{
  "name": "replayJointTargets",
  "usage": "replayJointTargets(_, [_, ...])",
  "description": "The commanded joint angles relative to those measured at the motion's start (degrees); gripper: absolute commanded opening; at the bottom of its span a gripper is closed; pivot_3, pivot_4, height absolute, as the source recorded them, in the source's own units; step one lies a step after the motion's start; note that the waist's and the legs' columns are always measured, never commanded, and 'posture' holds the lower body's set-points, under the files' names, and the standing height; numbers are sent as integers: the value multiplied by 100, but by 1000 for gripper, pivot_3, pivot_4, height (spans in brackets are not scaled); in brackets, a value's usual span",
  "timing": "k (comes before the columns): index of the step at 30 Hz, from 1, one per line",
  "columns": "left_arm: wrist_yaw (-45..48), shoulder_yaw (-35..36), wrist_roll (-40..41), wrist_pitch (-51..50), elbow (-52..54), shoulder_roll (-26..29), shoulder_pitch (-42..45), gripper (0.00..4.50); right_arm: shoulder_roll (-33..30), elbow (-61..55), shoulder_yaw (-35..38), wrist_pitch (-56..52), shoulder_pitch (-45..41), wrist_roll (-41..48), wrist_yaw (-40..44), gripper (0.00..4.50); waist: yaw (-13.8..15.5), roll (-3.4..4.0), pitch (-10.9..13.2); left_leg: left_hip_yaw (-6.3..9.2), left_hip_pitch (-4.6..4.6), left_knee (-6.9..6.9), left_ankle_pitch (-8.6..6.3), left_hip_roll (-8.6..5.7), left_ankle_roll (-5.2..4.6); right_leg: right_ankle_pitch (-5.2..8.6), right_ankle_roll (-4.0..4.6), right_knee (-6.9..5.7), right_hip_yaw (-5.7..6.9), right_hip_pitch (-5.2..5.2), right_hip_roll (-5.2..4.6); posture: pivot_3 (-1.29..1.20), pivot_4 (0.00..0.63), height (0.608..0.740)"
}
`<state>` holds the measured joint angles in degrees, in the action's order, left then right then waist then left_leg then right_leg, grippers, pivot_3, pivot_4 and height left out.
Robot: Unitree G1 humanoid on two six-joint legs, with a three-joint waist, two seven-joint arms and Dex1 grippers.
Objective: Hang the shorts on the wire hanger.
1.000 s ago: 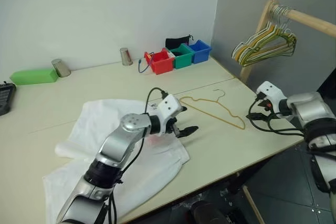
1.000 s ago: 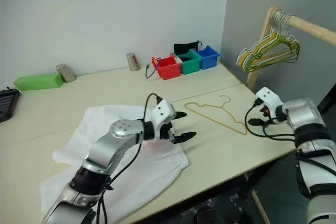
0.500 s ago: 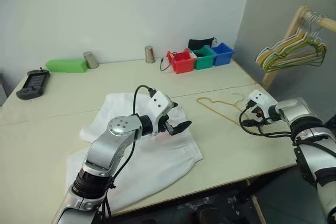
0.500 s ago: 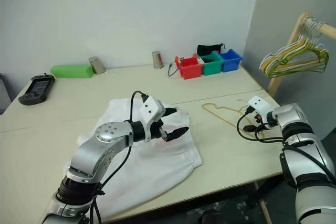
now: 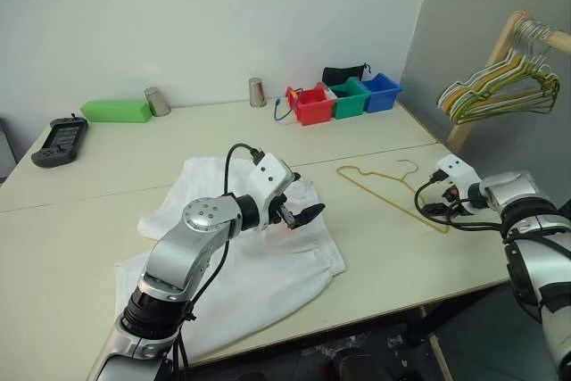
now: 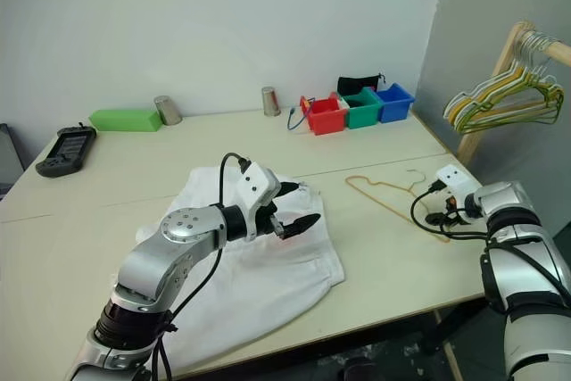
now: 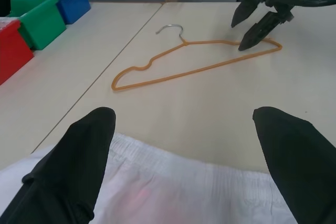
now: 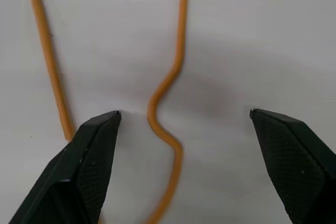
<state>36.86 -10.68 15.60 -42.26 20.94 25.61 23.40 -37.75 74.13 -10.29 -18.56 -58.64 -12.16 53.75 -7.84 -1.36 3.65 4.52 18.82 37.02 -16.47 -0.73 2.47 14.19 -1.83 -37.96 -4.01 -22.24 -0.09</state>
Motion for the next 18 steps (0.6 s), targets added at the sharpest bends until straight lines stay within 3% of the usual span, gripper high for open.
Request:
replayJointTargets(1, [31,96,62,67,91,24,219,4500,-96,-108,63,24,-29,21,235,4131,-11,0,0,0,0,0,0,0,0,0,0,0,0,0,0,-63,2,740])
replayJointTargets(7, [95,48,87,70,18,21,348,4500,-42,-74,5,-6,69,-27,516,4131,-14,0,-1,-1,1,0,0,1,0,0,0,0,-1,2,1,-63,2,740])
replayJointTargets(10, [104,84,83,68,21,60,335,4500,-111,-46,-26,-178,112,-66,645,3666,-13,1,-1,-1,1,0,0,1,0,0,0,0,-1,3,1,-63,2,740])
replayJointTargets(18, [77,100,80,70,54,59,291,4500,-130,-57,44,-345,130,-13,653,1795,-9,0,-1,0,0,2,0,-1,0,0,0,1,0,6,0,-59,0,740])
